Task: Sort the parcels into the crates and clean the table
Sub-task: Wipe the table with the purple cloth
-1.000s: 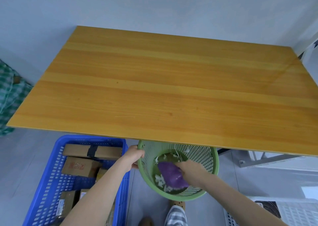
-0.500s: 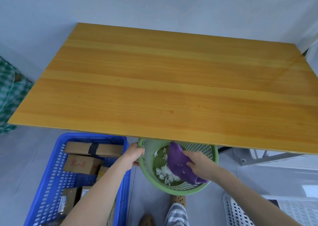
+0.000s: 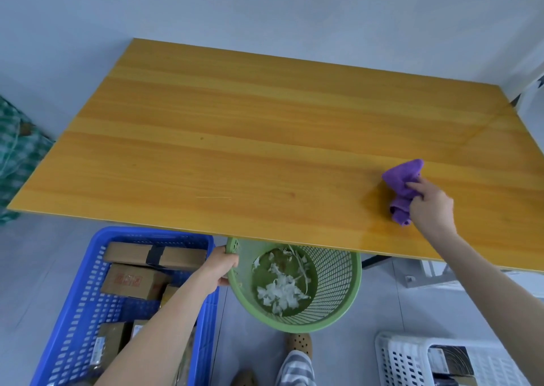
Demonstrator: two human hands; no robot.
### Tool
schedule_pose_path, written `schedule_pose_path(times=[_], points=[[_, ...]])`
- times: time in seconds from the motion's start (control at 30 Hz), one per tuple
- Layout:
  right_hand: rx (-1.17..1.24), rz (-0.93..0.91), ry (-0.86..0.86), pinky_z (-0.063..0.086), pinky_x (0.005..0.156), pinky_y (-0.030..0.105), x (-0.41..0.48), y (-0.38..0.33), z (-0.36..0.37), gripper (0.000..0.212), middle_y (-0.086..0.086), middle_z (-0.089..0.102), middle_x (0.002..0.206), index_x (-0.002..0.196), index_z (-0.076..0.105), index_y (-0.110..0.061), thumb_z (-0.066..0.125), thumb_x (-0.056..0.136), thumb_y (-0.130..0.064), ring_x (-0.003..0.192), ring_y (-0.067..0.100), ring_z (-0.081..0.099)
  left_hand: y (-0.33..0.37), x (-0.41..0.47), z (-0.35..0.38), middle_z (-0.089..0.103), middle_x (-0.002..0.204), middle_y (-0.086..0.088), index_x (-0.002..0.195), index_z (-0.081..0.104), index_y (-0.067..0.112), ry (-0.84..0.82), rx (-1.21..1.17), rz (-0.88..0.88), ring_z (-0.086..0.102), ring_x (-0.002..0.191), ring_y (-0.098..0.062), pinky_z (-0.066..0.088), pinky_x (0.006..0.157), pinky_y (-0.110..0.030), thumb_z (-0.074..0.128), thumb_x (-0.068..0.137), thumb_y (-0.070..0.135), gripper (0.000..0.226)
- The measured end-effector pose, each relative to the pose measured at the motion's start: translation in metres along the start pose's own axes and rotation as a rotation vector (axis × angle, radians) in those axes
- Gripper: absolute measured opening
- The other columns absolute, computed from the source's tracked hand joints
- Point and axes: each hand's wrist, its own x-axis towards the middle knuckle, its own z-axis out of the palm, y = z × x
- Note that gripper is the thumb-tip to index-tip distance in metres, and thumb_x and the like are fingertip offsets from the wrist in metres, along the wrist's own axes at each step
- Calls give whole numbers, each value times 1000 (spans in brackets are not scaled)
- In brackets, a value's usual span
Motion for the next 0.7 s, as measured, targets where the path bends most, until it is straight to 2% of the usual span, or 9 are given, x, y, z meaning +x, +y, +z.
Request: schedule_pose_path(times=[0.1, 0.2, 0.3, 0.4, 0.43, 0.47, 0.53, 0.57, 0.7], points=[[-173, -49, -184, 36, 90, 33, 8, 10, 31, 35, 14, 39, 145, 125, 54, 6, 44, 91, 4, 125, 40, 42, 1, 0, 0, 46, 80, -11, 83, 49, 9, -13, -8, 2, 52, 71, -25, 54, 83, -51, 37, 86, -9, 22], [-190, -61, -306, 31, 108, 34, 18, 3, 54, 51, 4, 22, 157, 144, 36, -7, 49, 95, -7, 138, 31, 32, 1, 2, 0, 47, 82, -11, 85, 50, 9, -21, -5, -3, 53, 73, -25, 55, 80, -50, 37, 85, -9, 22], [-131, -120, -397, 39, 101, 34, 28, -19, 69, 56, 5, 27, 155, 148, 29, -11, 48, 96, -8, 126, 29, 47, -1, 2, -1, 48, 85, -13, 88, 50, 7, -26, 3, -13, 55, 75, -26, 56, 78, -49, 38, 84, -8, 20], [-148, -241, -473, 31, 110, 31, 37, -44, 90, 55, 7, 30, 153, 148, 27, -11, 45, 96, -6, 134, 28, 39, -2, 3, -5, 50, 88, -13, 88, 50, 7, -32, -3, -24, 56, 76, -26, 57, 75, -47, 38, 84, -8, 20], [-139, -250, -490, 33, 106, 23, 39, -53, 96, 53, 7, 36, 149, 148, 29, -12, 43, 97, -6, 130, 26, 43, -3, 4, -6, 52, 90, -14, 89, 50, 8, -40, -6, -27, 57, 77, -27, 57, 75, -48, 39, 84, -8, 21], [-123, -234, -512, 40, 93, 15, 41, -62, 103, 50, 7, 46, 139, 147, 31, -15, 41, 98, -6, 115, 24, 54, -3, 5, -8, 53, 92, -14, 91, 51, 8, -46, -7, -32, 58, 79, -28, 57, 76, -49, 39, 84, -8, 21], [-135, -222, -550, 44, 64, 15, 44, -80, 112, 48, 3, 52, 115, 146, 35, -24, 37, 100, -10, 78, 19, 55, -4, 6, -11, 55, 100, -16, 97, 51, 8, -51, -3, -39, 59, 81, -29, 56, 78, -51, 39, 84, -8, 23], [-168, -244, -569, 41, 65, 19, 47, -88, 118, 48, 4, 53, 113, 146, 35, -26, 36, 100, -12, 76, 19, 51, -4, 8, -12, 56, 103, -17, 100, 51, 7, -50, -1, -45, 60, 82, -29, 56, 78, -51, 40, 83, -7, 24], [-262, -335, -644, 35, 76, 24, 56, -113, 133, 50, 7, 51, 134, 147, 32, -28, 34, 100, -13, 91, 20, 48, -4, 10, -14, 56, 104, -15, 100, 51, 6, -48, -16, -62, 59, 83, -29, 57, 77, -50, 41, 84, -7, 23]])
